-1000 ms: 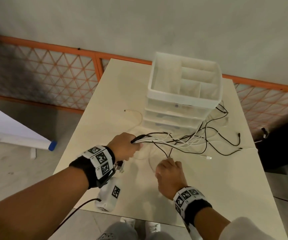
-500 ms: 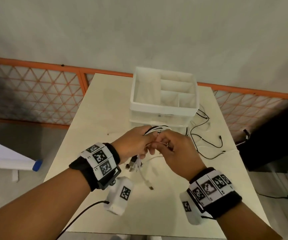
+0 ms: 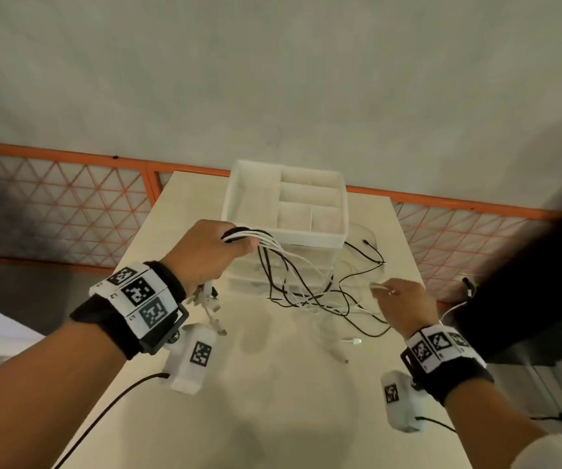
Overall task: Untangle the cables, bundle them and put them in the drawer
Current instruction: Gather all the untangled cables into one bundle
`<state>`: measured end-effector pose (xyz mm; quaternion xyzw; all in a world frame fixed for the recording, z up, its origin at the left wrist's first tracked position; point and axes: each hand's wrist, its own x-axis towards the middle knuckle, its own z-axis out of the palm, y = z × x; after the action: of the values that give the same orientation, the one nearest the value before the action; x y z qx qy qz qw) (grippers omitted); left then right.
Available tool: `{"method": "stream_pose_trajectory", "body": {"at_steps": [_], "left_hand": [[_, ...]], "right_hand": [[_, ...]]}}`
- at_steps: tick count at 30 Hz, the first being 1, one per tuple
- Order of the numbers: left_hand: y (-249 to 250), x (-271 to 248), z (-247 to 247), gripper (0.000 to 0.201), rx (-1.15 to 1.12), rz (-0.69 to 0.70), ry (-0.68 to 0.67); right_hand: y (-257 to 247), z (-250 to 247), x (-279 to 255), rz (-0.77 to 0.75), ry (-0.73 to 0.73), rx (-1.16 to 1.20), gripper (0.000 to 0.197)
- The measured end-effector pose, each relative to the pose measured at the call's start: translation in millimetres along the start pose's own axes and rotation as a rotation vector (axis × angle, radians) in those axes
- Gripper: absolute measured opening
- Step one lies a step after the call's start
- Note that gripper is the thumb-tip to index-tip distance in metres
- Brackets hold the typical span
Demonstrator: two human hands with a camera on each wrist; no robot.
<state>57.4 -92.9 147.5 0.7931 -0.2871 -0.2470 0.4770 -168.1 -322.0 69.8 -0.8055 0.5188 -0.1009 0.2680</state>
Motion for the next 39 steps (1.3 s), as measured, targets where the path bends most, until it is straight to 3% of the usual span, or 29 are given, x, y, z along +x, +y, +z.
{"method": "stream_pose_trajectory", "body": {"at_steps": [3,6,9,11,13,18,20,23,25,27,30,34,36,39], "left_hand": [[-1,-2,-1,0.019,-0.069,-0.075,0.026],[5,-10,1,0.033,-0.045,-0.115,-0.129],[6,-12,6,0.054,-0.094,-0.185,-0.141],[5,-13,8,0.050,-0.147,-0.194,-0.084],[4,-14,11,0.046,-0.167,-0.174,-0.062],[0,-17,17,0.036,-0.055,-0.063,-0.082],[-2,-19,23,0.036,0.062,-0.018,-0.114],[-2,-21,37,0.025,0.222,0.072,-0.229],[6,-24,47,0.018,0.271,0.133,-0.353],[12,-27,57,0.029,0.218,0.183,-0.469],[14,-30,64,0.032,0.131,0.212,-0.445],[-1,-27,58,0.018,0.041,0.119,-0.387],[-9,-26,56,0.012,0.113,0.153,-0.386],[-11,-25,62,0.013,0.220,0.216,-0.392]], "right_hand": [[-8,-21,17,0.020,0.025,0.031,0.039],[-18,-34,26,0.069,0.035,0.267,0.040],[-31,-46,34,-0.058,0.133,0.479,0.028],[-36,-47,35,-0.135,0.147,0.483,0.020],[-30,-41,33,-0.171,0.054,0.414,0.012],[4,-8,20,-0.118,-0.363,-0.148,0.068],[-3,-4,6,-0.205,-0.381,-0.188,0.063],[-37,-9,-26,-0.408,-0.336,0.084,0.054],[-66,-10,-48,-0.606,-0.381,0.183,0.074],[-86,-1,-62,-0.788,-0.443,0.209,0.088],[-92,11,-61,-0.819,-0.351,0.244,0.075],[-87,-3,-56,-0.523,-0.290,0.392,0.041],[-82,-8,-54,-0.457,-0.277,0.476,0.032],[-76,-11,-55,-0.473,-0.273,0.411,0.019]]}}
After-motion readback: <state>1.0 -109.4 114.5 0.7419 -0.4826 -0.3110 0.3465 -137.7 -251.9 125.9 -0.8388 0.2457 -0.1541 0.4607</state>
